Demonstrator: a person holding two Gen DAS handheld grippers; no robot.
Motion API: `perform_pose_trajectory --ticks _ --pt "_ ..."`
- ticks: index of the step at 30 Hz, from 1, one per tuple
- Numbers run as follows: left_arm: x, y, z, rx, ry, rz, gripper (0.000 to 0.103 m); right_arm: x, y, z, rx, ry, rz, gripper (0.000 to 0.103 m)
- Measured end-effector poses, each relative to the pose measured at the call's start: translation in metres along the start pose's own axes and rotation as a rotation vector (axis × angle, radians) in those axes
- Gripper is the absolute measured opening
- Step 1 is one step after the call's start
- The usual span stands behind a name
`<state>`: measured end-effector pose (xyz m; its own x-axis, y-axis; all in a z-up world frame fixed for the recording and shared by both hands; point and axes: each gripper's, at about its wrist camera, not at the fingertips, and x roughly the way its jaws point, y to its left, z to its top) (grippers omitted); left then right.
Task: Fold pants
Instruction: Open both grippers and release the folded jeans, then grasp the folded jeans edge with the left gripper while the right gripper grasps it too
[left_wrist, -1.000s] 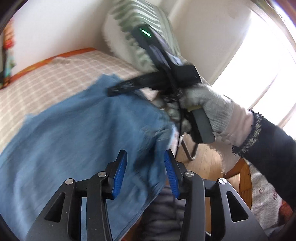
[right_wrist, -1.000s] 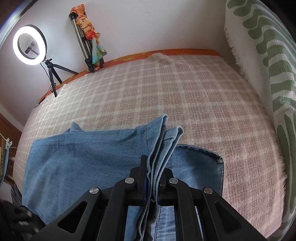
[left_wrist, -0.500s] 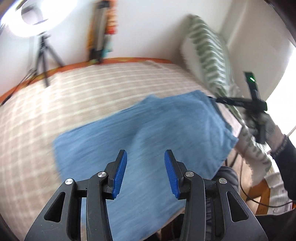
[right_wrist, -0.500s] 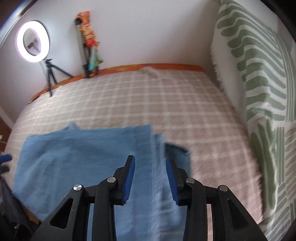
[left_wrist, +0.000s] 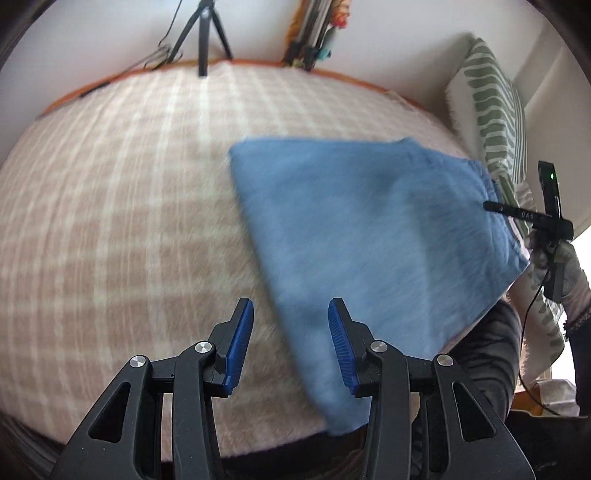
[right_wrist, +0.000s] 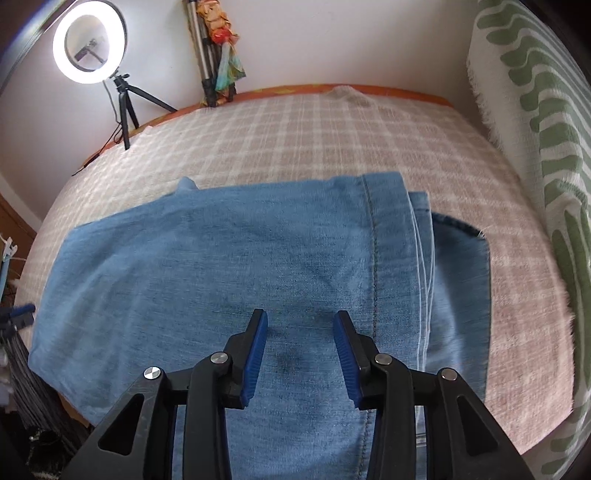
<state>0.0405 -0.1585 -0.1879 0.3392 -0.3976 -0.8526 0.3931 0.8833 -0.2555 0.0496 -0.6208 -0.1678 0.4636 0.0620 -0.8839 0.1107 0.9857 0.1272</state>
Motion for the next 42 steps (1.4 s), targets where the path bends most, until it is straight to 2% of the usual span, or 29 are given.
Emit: perform_pose_trajectory --ticks 3,7,9,10,15,19,23,29,32,37,42 --pt "0.006 -0.002 -0.011 0.022 0.013 0.014 0.041 0.004 -0.001 0.001 0.007 0.005 -0.010 0.040" --pt "0.007 -0.007 -0.018 0.064 -0.019 0.028 0.041 0.008 0.008 0.004 -0.013 0.022 -0.055 0.046" --pt "0.005 -0.004 -0.017 0.033 -0.016 0.003 0.041 0.005 0.013 0.007 -0.011 0.025 -0.080 0.046" --pt "0.003 0.001 -0.017 0.002 -0.014 -0.036 0.041 0.002 0.015 0.008 -0.010 0.022 -0.084 0.046" --pt "0.006 0.008 -0.017 -0.083 0.001 -0.159 0.041 -0.021 0.042 0.014 0.006 -0.028 -0.016 0.047" --pt "0.007 0.007 -0.015 -0.131 -0.014 -0.232 0.038 -0.039 0.087 0.021 -0.038 -0.073 0.061 0.062" --pt "-0.002 -0.002 -0.010 -0.135 -0.075 -0.271 0.032 -0.041 0.136 0.030 -0.080 -0.070 0.171 0.064" --pt "-0.010 -0.024 -0.006 -0.073 -0.155 -0.266 0.031 -0.013 0.203 0.048 -0.098 0.028 0.319 0.067" --pt "-0.014 -0.036 -0.005 -0.048 -0.194 -0.262 0.031 0.008 0.245 0.058 -0.142 0.094 0.359 0.067" --pt "-0.019 -0.047 -0.001 -0.024 -0.221 -0.282 0.031 0.035 0.299 0.063 -0.258 0.165 0.356 0.067" --pt "-0.021 -0.052 0.000 -0.013 -0.239 -0.307 0.031 0.051 0.324 0.067 -0.302 0.213 0.340 0.067"
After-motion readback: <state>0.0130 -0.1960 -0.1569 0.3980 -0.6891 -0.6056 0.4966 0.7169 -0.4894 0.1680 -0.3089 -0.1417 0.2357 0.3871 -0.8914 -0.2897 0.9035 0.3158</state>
